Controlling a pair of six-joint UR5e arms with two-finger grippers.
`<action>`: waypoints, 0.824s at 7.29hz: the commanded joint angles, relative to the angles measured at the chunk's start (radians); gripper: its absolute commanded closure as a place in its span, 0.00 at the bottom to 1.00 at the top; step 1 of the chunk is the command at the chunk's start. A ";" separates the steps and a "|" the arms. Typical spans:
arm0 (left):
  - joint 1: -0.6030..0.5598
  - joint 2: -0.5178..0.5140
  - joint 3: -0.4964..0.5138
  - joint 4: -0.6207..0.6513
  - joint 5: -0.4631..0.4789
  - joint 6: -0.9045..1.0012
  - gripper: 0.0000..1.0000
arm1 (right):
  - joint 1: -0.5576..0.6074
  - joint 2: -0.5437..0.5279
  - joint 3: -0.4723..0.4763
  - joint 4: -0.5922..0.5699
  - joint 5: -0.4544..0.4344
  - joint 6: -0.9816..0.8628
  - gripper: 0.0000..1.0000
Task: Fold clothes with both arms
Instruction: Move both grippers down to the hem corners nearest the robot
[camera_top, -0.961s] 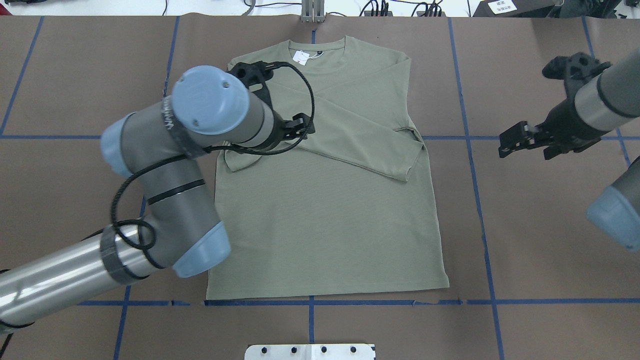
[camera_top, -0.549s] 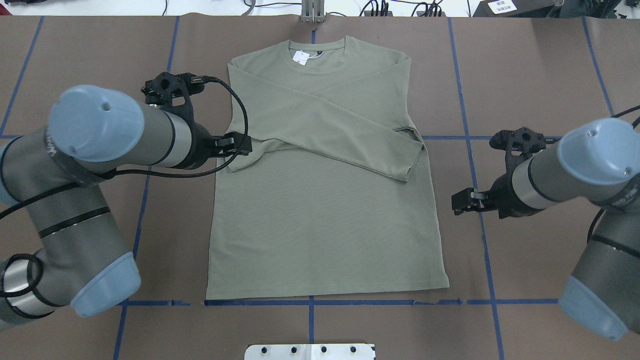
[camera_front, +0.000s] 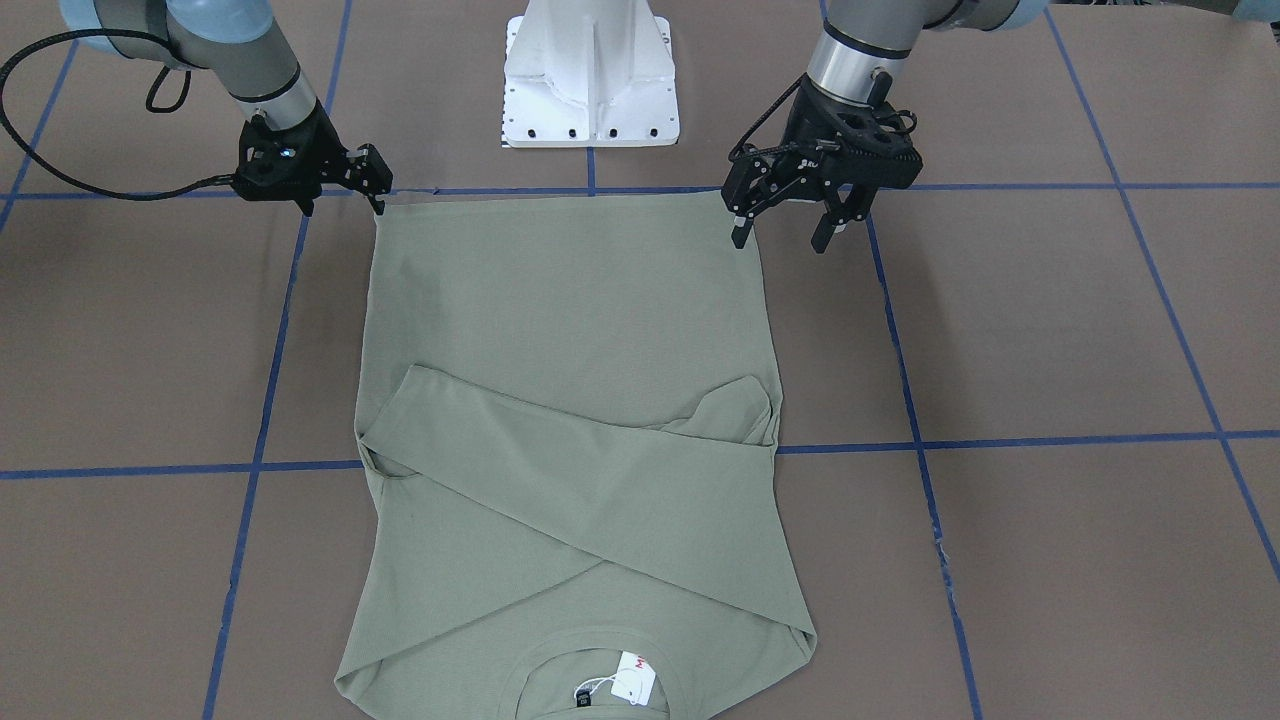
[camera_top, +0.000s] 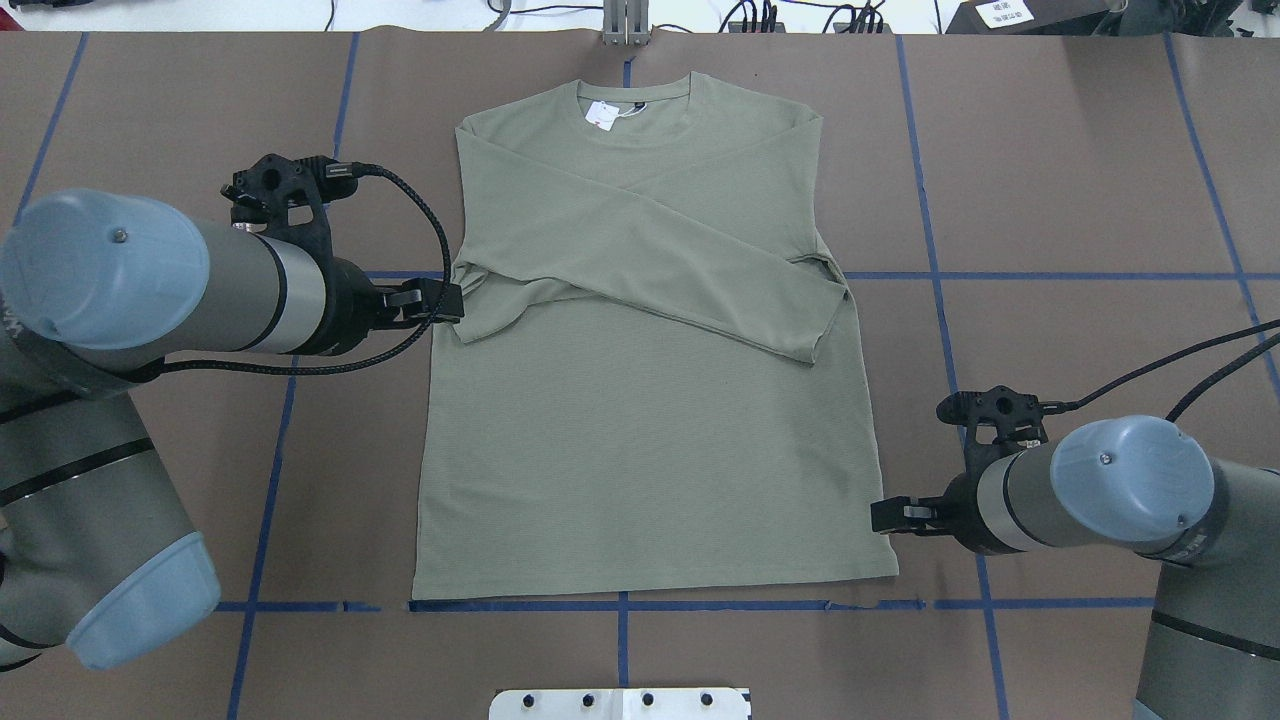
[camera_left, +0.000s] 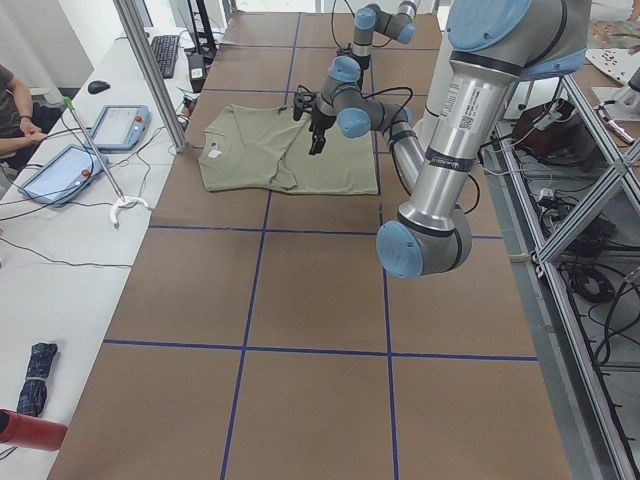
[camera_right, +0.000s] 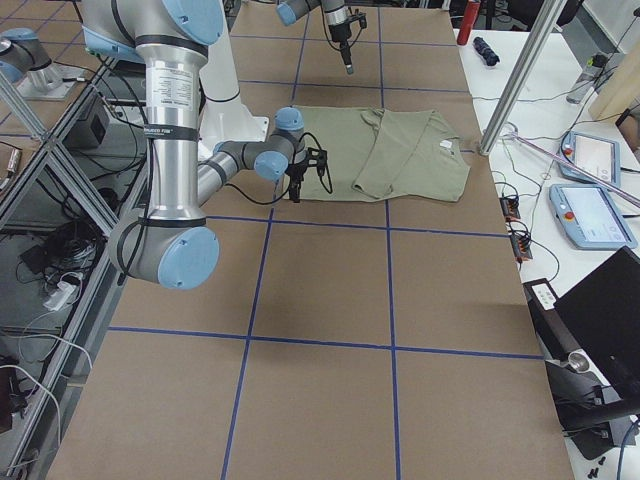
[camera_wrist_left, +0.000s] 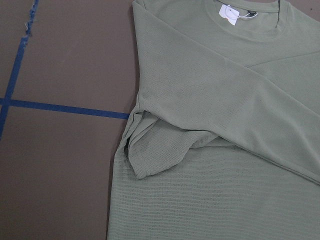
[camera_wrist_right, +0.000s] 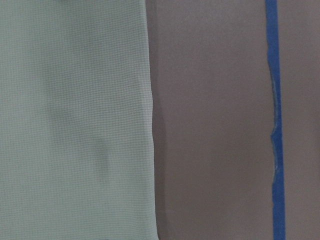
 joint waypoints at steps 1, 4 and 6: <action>0.000 -0.001 -0.001 -0.001 -0.001 -0.004 0.00 | -0.033 0.056 -0.048 0.000 -0.010 0.008 0.02; 0.000 0.002 -0.017 0.001 -0.001 -0.004 0.00 | -0.061 0.064 -0.060 -0.002 -0.009 0.008 0.04; 0.000 0.002 -0.017 0.001 -0.001 -0.004 0.00 | -0.061 0.083 -0.098 0.000 -0.005 0.008 0.04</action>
